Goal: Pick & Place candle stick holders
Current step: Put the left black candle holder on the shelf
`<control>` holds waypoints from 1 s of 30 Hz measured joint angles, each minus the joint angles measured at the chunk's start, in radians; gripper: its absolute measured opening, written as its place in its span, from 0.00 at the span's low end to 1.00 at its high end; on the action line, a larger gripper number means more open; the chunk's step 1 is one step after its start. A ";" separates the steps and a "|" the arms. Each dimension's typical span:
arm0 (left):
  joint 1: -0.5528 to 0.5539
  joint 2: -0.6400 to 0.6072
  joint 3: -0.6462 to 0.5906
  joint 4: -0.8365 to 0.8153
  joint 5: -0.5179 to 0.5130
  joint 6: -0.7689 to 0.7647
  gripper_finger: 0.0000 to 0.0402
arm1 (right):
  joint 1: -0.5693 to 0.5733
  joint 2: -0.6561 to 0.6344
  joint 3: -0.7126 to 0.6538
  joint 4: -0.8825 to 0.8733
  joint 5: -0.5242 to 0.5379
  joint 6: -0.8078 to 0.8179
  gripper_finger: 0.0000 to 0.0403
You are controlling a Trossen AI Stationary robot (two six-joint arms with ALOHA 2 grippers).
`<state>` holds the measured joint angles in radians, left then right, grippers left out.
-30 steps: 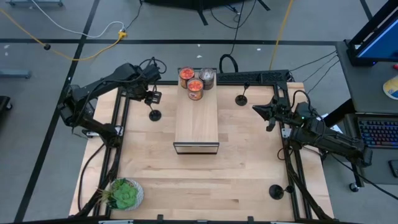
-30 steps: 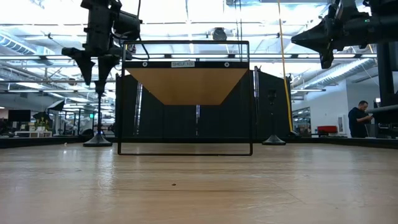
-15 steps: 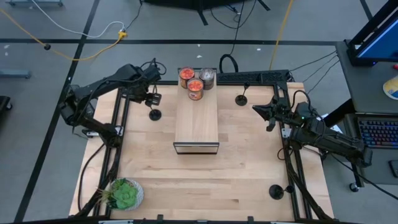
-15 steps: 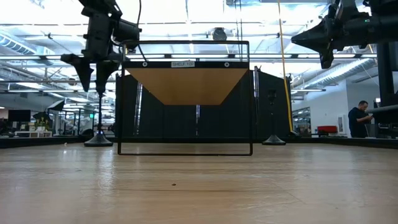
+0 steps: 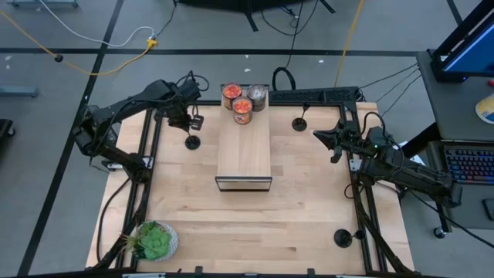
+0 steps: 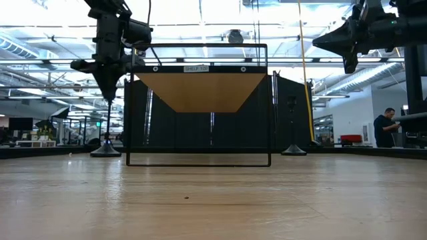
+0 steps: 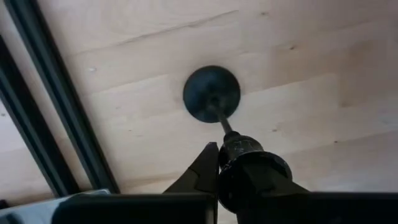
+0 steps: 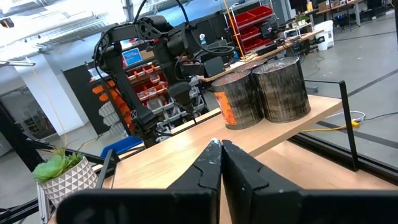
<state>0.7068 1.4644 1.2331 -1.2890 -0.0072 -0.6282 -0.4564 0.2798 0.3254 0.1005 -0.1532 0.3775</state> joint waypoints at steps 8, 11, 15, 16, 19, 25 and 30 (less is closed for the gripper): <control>0.004 -0.014 -0.001 0.007 0.025 0.029 0.04 | 0.000 0.000 0.000 0.000 0.000 0.000 0.01; 0.018 -0.039 0.009 0.000 0.063 0.041 0.04 | 0.000 0.000 0.000 0.000 0.000 0.000 0.01; 0.026 -0.082 0.054 -0.044 0.073 0.043 0.04 | 0.000 0.000 0.000 0.000 0.000 0.000 0.01; 0.030 -0.091 0.070 -0.070 0.067 0.042 0.04 | 0.000 0.000 0.000 0.000 0.000 0.000 0.01; 0.035 -0.111 0.115 -0.133 0.058 0.041 0.04 | 0.000 0.000 0.000 0.000 -0.001 0.000 0.01; 0.032 -0.123 0.245 -0.282 0.016 0.031 0.04 | 0.000 0.000 0.000 0.000 -0.004 0.000 0.01; 0.023 -0.123 0.337 -0.283 0.044 0.032 0.04 | 0.000 0.000 0.000 0.000 -0.004 0.000 0.01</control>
<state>0.7302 1.3411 1.5697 -1.5723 0.0364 -0.5959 -0.4568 0.2794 0.3256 0.1004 -0.1574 0.3775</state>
